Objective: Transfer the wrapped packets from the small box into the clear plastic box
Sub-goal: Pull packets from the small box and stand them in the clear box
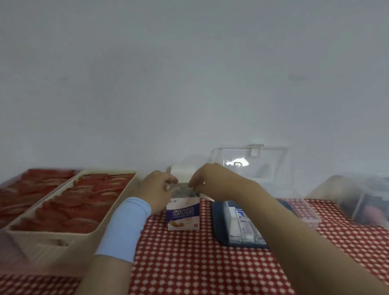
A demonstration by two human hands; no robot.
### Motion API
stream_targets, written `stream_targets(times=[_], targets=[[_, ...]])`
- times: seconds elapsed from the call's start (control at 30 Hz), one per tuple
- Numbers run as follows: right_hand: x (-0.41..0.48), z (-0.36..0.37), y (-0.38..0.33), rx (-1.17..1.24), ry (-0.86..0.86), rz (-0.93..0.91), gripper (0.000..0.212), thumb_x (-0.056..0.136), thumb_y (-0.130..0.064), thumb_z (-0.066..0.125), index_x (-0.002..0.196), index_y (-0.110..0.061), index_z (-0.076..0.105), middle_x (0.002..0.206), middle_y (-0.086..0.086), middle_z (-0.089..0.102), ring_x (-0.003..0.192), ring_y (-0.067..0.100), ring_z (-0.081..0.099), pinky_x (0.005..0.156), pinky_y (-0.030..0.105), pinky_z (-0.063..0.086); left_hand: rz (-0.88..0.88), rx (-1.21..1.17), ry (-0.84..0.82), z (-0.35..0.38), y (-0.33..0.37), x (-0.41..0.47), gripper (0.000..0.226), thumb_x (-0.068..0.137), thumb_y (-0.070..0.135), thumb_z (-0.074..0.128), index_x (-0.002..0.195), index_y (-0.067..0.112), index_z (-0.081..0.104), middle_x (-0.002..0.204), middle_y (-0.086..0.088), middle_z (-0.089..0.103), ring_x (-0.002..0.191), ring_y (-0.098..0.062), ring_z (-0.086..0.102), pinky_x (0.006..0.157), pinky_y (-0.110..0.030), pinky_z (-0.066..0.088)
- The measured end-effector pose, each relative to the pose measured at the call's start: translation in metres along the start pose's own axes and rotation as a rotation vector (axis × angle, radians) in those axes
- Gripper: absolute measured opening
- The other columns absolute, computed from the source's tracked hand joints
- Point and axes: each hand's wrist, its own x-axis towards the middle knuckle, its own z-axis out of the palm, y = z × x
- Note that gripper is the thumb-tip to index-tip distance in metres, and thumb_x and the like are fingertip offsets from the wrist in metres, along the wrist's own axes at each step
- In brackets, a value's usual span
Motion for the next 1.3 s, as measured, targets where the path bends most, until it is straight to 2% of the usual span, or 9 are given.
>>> stream_targets(times=[0.13,0.37,0.5,0.67,0.8,0.9,1.07,1.17,1.3], targets=[[0.015,0.005,-0.007,-0.139,0.038,0.024,0.026,0.093,-0.024,0.066,0.118,-0.03,0.072,0.115,-0.007,0.071,0.1,0.015,0.065,0.089,0.032,0.055,-0.003,-0.077,0.006,0.003,-0.011,0.006,0.027,0.099,0.023,0.055,0.124,0.028,0.064,0.128,0.006,0.059,0.098,-0.004,0.055,0.088,-0.018,0.038],[0.043,0.024,-0.027,-0.341,0.022,0.026,0.018,0.095,-0.034,0.061,0.103,-0.031,0.077,0.085,-0.007,0.067,0.071,0.013,0.06,0.062,0.026,0.047,-0.006,-0.113,0.024,0.004,-0.016,0.013,0.031,0.098,0.018,0.053,0.124,0.028,0.066,0.127,0.007,0.062,0.103,-0.007,0.06,0.087,-0.017,0.038],[0.044,0.024,-0.024,-0.352,0.042,0.067,0.015,0.091,-0.033,0.064,0.097,-0.031,0.078,0.089,-0.006,0.07,0.079,0.016,0.064,0.068,0.028,0.052,-0.001,-0.165,0.017,0.005,-0.02,0.013,0.026,0.096,0.021,0.057,0.118,0.03,0.067,0.123,0.009,0.064,0.102,-0.006,0.061,0.087,-0.018,0.04],[0.031,0.021,-0.008,-0.092,0.124,0.11,0.015,0.096,-0.038,0.061,0.095,-0.031,0.074,0.093,-0.011,0.07,0.084,0.01,0.064,0.072,0.028,0.053,0.046,-0.145,0.008,0.003,-0.019,0.014,0.021,0.097,0.035,0.058,0.109,0.032,0.074,0.11,0.014,0.062,0.085,0.003,0.054,0.067,-0.006,0.033],[0.024,0.028,0.002,0.038,0.225,0.11,0.01,0.098,-0.032,0.056,0.096,-0.033,0.066,0.096,-0.011,0.068,0.087,0.009,0.062,0.081,0.033,0.055,0.044,-0.096,0.016,0.004,-0.02,0.015,0.023,0.088,0.052,0.064,0.096,0.033,0.074,0.105,0.012,0.059,0.09,-0.003,0.053,0.066,-0.01,0.03],[0.024,0.03,0.002,0.135,0.252,0.061,0.008,0.096,-0.032,0.061,0.099,-0.034,0.068,0.095,-0.014,0.067,0.085,0.006,0.062,0.077,0.029,0.055,0.049,-0.081,0.08,0.005,-0.016,0.015,0.02,0.093,0.045,0.063,0.082,0.029,0.069,0.102,0.008,0.06,0.086,-0.004,0.053,0.065,-0.009,0.03],[0.02,0.026,0.007,0.159,0.229,0.053,0.016,0.094,-0.028,0.067,0.107,-0.031,0.075,0.096,-0.013,0.07,0.081,0.002,0.059,0.077,0.023,0.052,0.024,-0.121,0.121,0.009,-0.016,0.015,0.015,0.098,0.034,0.057,0.091,0.025,0.065,0.096,0.007,0.064,0.086,-0.008,0.057,0.069,-0.019,0.038],[0.017,0.02,0.015,0.182,0.318,0.053,0.016,0.096,-0.026,0.064,0.104,-0.03,0.076,0.093,-0.014,0.068,0.082,0.002,0.056,0.072,0.017,0.045,-0.015,-0.244,0.218,0.009,-0.023,0.02,0.01,0.097,0.034,0.058,0.089,0.03,0.063,0.086,0.012,0.069,0.081,-0.008,0.064,0.074,-0.028,0.051],[0.013,0.015,0.021,0.115,0.438,0.049,0.015,0.097,-0.027,0.061,0.1,-0.03,0.076,0.092,-0.014,0.069,0.085,0.006,0.056,0.069,0.02,0.038,-0.028,-0.368,0.376,-0.001,-0.027,0.019,0.004,0.094,0.023,0.063,0.093,0.022,0.067,0.087,0.007,0.072,0.081,-0.009,0.066,0.071,-0.025,0.049]])
